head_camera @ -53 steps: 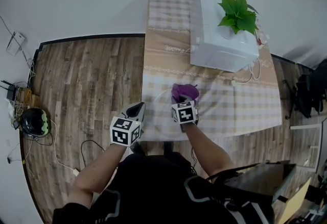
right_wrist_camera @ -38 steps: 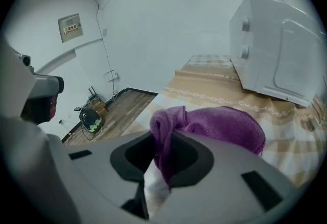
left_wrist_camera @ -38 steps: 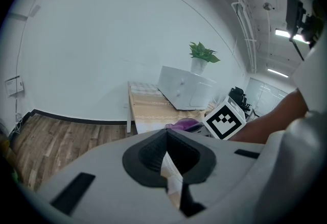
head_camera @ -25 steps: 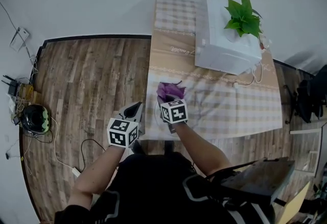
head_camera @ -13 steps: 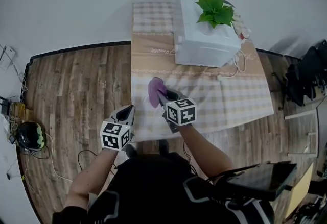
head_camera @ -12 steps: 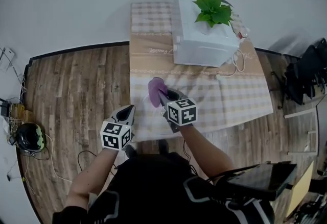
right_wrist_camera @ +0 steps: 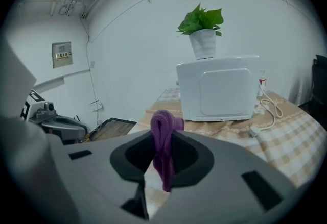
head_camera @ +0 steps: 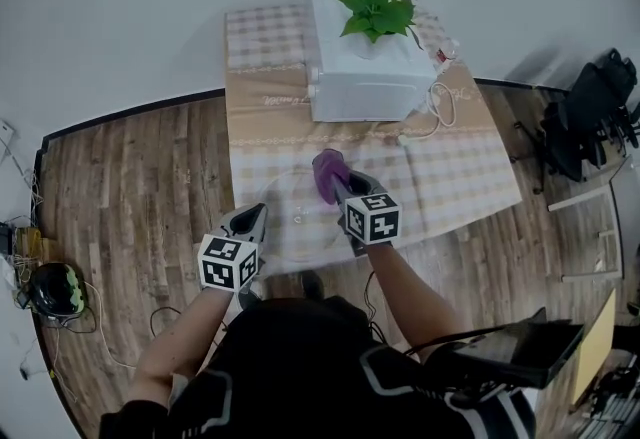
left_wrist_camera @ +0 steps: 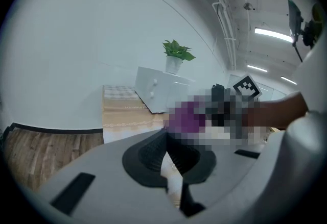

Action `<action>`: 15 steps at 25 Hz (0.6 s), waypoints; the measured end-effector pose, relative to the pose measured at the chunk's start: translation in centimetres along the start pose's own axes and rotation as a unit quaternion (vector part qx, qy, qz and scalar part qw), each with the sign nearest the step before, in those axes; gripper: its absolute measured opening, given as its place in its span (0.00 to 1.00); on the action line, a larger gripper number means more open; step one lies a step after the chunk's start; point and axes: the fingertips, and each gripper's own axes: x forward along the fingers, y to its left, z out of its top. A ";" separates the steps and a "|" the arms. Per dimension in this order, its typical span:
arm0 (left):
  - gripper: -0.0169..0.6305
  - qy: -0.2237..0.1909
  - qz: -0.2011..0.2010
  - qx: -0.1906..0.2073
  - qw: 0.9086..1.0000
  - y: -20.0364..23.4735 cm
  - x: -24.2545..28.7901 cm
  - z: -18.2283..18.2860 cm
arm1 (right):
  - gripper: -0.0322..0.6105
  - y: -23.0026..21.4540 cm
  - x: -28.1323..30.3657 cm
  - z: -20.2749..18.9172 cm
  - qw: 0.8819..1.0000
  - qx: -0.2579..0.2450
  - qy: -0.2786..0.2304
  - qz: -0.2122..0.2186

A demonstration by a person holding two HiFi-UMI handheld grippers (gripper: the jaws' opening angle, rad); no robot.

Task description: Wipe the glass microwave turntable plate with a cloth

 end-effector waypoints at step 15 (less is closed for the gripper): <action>0.03 0.016 0.018 -0.022 0.999 0.9 0.3 -0.9 | 0.16 -3.0 2.4 -7.5 0.988 -0.116 0.094 -0.026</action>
